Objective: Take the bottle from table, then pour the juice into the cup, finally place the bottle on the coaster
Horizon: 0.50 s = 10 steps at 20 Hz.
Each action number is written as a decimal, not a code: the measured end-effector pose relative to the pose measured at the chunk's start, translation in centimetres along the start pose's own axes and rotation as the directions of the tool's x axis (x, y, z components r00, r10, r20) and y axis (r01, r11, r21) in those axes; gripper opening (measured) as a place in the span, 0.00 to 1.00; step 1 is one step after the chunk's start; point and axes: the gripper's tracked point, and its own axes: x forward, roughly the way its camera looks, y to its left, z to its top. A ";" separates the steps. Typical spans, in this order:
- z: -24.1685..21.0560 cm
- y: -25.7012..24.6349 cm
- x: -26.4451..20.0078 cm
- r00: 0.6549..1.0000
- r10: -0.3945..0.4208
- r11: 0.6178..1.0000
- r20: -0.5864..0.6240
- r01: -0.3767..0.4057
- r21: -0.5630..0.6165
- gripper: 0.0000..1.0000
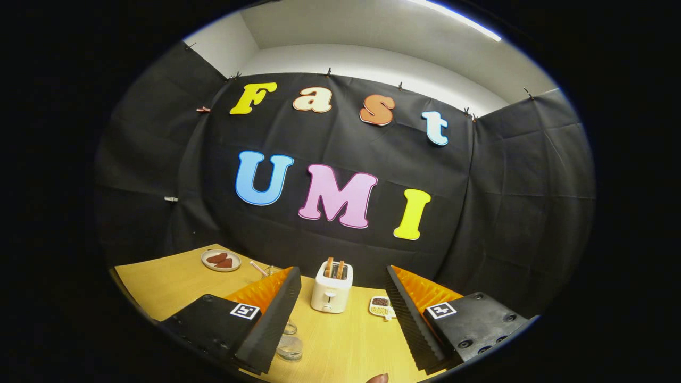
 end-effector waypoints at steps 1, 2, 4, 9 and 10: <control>-0.7 0.5 -0.2 1.000 0.011 1.000 -0.001 -0.011 0.004 0.97; -1.5 1.0 -0.5 1.000 0.021 1.000 -0.003 -0.020 0.010 0.97; -3.4 2.0 -0.6 0.999 0.032 0.999 -0.015 -0.032 0.026 0.97; -8.6 4.4 -0.3 0.996 0.055 0.997 -0.064 -0.051 0.054 0.97; -9.7 4.9 -0.2 0.995 0.066 0.997 -0.074 -0.062 0.056 0.97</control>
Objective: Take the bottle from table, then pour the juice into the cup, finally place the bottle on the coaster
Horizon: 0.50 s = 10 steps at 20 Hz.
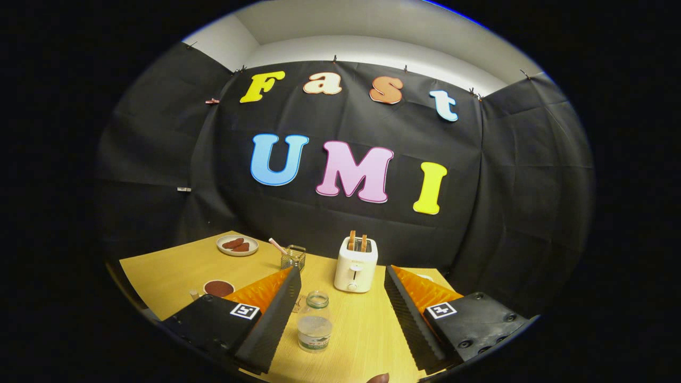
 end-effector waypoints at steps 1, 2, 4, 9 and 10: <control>-1.2 0.5 0.3 1.000 0.009 1.000 -0.012 -0.009 -0.006 0.97; -2.6 1.1 0.7 0.999 0.019 1.000 -0.028 -0.019 -0.016 0.98; -4.9 1.9 1.3 0.998 0.035 0.999 -0.052 -0.036 -0.016 0.98; -10.7 3.2 2.9 0.991 0.042 0.999 -0.124 -0.039 0.020 0.98; -11.7 3.4 3.1 0.990 0.044 0.999 -0.134 -0.041 0.027 0.98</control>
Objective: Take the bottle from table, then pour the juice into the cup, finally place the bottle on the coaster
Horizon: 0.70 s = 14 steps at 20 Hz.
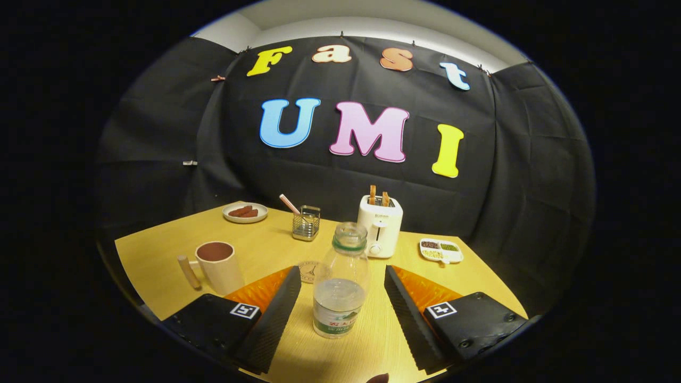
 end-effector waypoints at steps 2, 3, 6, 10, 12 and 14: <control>-1.9 0.3 0.9 1.000 -0.001 1.000 -0.018 0.001 0.003 0.98; -2.8 0.2 1.3 1.000 -0.005 1.000 -0.027 0.005 0.007 0.98; -5.1 0.0 2.8 0.998 -0.028 0.999 -0.060 0.030 0.035 0.98; -6.1 0.3 4.5 0.997 -0.032 0.998 -0.075 0.036 0.052 0.97; -5.8 0.0 4.7 0.996 -0.043 0.998 -0.073 0.046 0.052 0.80; -5.7 -0.1 5.2 0.994 -0.051 0.998 -0.092 0.056 0.043 0.79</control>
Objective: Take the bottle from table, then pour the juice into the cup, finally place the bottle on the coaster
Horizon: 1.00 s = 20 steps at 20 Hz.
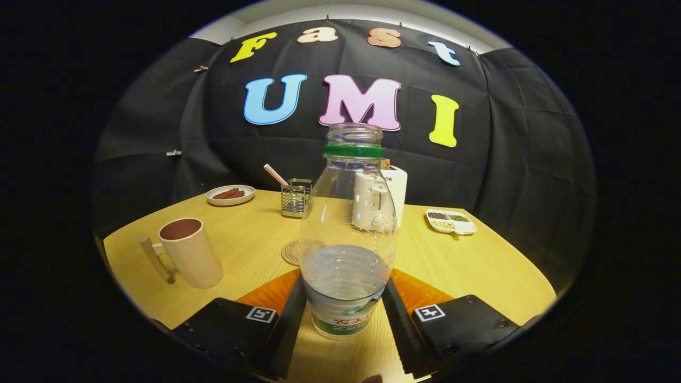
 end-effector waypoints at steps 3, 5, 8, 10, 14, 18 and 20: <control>1.8 -0.2 -0.4 1.000 -0.013 0.998 0.011 0.013 -0.055 0.78; 3.2 -0.1 -0.5 1.000 -0.010 0.994 0.015 0.012 -0.107 0.78; 5.3 0.4 -0.6 1.000 0.009 0.980 0.015 -0.006 -0.199 0.78; 6.8 0.8 -0.5 1.000 0.009 0.966 0.020 -0.003 -0.260 0.77; 9.6 1.7 -0.3 0.999 -0.008 0.931 0.046 0.024 -0.365 0.75; 10.9 3.9 0.3 0.998 0.010 0.846 0.054 0.021 -0.532 0.75; 11.0 5.3 0.6 0.999 0.033 0.792 0.036 -0.004 -0.611 0.75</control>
